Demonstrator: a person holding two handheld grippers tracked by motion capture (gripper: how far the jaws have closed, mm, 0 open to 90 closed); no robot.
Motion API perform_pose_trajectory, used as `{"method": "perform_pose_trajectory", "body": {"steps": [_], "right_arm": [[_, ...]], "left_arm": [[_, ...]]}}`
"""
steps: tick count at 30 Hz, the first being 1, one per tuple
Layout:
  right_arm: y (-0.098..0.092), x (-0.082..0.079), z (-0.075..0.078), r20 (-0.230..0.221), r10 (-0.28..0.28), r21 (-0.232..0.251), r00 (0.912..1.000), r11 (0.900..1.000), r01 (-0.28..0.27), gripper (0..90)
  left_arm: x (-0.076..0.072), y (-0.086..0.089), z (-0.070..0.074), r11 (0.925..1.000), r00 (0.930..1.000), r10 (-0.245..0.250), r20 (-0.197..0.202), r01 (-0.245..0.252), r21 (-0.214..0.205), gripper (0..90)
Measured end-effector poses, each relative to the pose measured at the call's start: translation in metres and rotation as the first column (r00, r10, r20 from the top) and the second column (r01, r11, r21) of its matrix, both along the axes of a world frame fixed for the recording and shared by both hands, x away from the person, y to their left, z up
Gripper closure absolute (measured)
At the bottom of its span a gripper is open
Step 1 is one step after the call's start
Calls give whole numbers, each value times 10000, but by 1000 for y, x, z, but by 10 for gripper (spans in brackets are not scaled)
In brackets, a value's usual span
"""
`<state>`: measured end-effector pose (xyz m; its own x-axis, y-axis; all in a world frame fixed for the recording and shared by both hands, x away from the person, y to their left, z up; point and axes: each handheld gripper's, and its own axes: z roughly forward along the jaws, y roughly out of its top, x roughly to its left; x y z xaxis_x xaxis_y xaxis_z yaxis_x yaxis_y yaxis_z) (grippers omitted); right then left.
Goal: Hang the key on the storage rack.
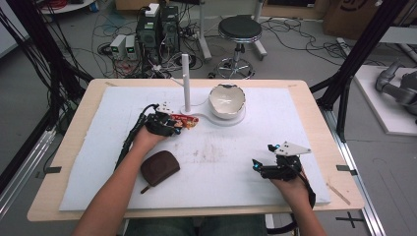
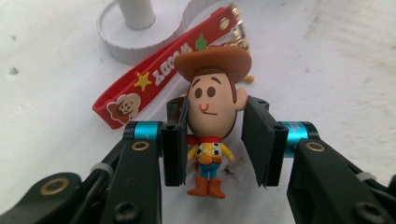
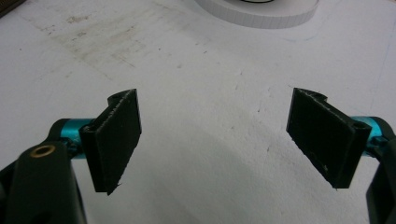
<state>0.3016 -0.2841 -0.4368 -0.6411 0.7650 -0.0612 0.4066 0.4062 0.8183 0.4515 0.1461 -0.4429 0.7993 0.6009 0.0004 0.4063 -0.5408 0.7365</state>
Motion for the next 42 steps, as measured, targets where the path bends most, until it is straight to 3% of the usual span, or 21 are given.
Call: {"method": "perform_pose_trajectory", "body": {"steps": [12,18,24,33,39,42], "right_arm": [[4,0,1,29,170,-38,9999,9998,-170,180],[5,0,1,9,171,0,9999,9999,-171,180],[8,2,2,25,254,-12,9997,9997,-254,179],[11,3,1,-6,283,-48,9996,9996,-283,180],[9,3,0,-43,253,-35,9997,9997,-253,180],[9,4,0,-19,251,-27,9997,9997,-251,180]], "left_arm": [[-22,16,59,9918,9939,75,1098,66,-1275,619],[-35,24,92,9841,9851,150,1712,158,-1770,622],[-45,24,118,9786,9762,14,2171,433,-2012,630],[-46,21,144,9666,9719,-478,2305,1032,-2345,654],[-40,23,157,9486,9702,-588,2351,1276,-2895,655],[-37,22,164,9510,9677,-575,2454,1279,-2816,655]]}}
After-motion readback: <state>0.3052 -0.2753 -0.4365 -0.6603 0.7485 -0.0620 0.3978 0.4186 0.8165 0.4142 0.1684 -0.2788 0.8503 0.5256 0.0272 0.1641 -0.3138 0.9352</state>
